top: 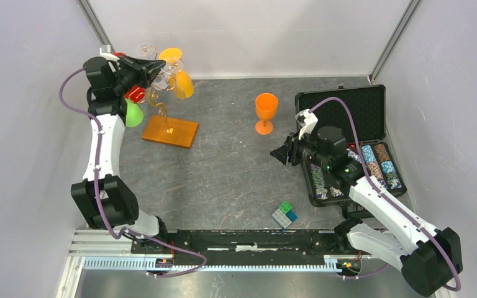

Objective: Take the wine glass off the wine glass rack

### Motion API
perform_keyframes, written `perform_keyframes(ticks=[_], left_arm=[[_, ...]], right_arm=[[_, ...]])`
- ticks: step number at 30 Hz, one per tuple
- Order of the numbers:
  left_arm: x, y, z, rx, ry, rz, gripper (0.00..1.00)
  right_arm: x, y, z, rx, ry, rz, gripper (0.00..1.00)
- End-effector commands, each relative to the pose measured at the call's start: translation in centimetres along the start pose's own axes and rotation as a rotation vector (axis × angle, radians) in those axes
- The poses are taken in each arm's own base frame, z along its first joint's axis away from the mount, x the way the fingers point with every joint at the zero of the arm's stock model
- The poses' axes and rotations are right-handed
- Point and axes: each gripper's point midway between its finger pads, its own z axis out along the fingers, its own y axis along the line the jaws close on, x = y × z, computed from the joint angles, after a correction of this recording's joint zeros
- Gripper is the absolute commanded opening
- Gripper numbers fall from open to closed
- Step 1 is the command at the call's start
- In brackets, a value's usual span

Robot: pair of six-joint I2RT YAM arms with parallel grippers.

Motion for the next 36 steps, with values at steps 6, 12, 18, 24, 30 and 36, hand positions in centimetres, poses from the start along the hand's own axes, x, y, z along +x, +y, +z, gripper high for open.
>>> perform_keyframes(ticks=[6,12,18,24,30,36], left_arm=[[2.9,-5.1,0.1,0.153,0.078,0.081,0.02],[5.6,-6.2,-0.2,0.177,0.128,0.080,0.02],[9.5,-7.8,-1.3,0.209,0.185,0.058,0.02],[13.7,-9.4,-3.7,0.250,0.250,0.026,0.02],[17.9,-10.2,-7.1,0.293,0.351,0.004,0.02],[20.7,-9.0,-10.7,0.326,0.425,-0.028,0.02]], right_arm=[[-0.6,0.8,0.0,-0.045,-0.024,-0.029,0.46],[-1.3,3.0,0.1,-0.182,-0.074,-0.071,0.64],[-4.4,6.7,-0.4,-0.343,-0.244,-0.163,0.79],[-8.8,11.0,-0.4,-0.438,-0.443,-0.308,0.84],[-13.9,13.1,-1.3,-0.438,-0.695,-0.408,0.88],[-15.0,16.2,-1.7,-0.584,-0.824,-0.401,0.87]])
